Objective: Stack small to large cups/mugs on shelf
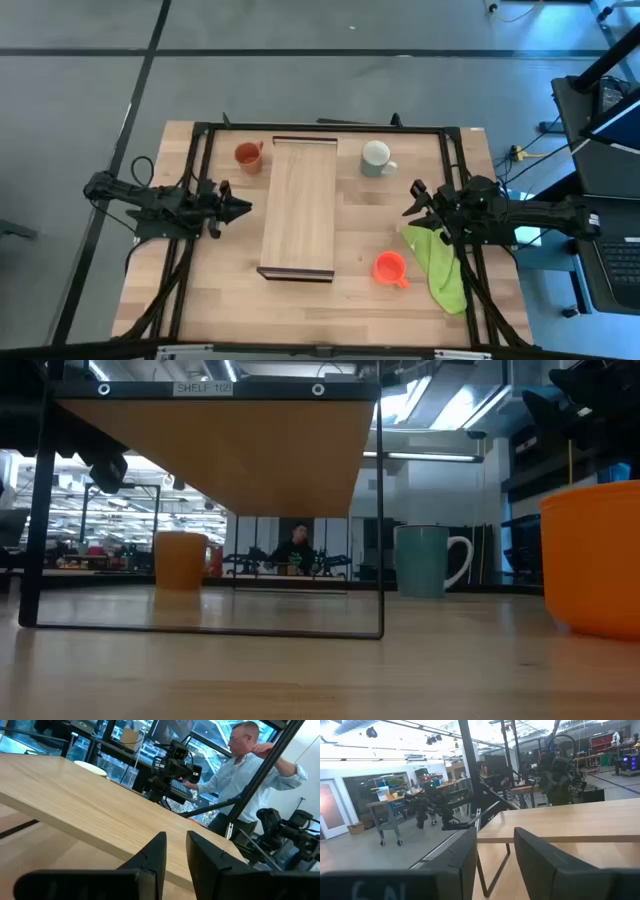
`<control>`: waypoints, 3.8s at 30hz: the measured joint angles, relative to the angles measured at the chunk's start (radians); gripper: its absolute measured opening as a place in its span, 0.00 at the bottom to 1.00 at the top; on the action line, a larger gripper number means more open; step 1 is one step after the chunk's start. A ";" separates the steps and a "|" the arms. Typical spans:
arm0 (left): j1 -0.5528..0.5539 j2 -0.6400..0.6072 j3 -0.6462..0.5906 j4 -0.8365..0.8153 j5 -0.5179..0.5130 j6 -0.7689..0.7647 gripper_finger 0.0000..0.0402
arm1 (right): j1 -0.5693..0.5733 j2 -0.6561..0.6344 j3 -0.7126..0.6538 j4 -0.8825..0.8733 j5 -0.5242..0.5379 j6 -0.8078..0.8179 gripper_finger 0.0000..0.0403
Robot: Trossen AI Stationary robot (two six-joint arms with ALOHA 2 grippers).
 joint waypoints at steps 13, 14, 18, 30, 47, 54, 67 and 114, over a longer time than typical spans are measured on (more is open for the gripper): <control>0.000 0.000 0.000 0.000 0.000 0.000 0.17 | 0.000 0.000 0.000 0.000 0.000 0.000 0.33; 0.000 0.000 0.000 0.000 0.000 0.000 0.17 | 0.000 0.000 0.000 0.000 0.000 0.000 0.33; 0.000 0.000 0.000 0.000 0.000 0.000 0.17 | 0.000 0.000 0.000 0.000 0.000 -0.001 0.33; 0.000 0.000 0.000 0.000 0.000 0.000 0.17 | 0.000 0.000 0.000 0.000 0.000 0.000 0.33; 0.000 0.000 0.000 0.000 0.000 0.000 0.17 | 0.000 0.000 0.000 0.000 0.000 -0.001 0.33; 0.000 0.000 0.000 0.000 0.000 0.000 0.17 | 0.000 0.000 0.000 0.000 0.000 -0.002 0.33; 0.000 0.000 0.000 0.000 0.000 0.000 0.17 | 0.000 -0.001 0.000 0.280 0.257 -0.043 0.33; 0.002 0.000 0.000 0.095 -0.188 0.079 0.17 | -0.128 0.863 1.667 -0.997 0.791 -0.007 0.33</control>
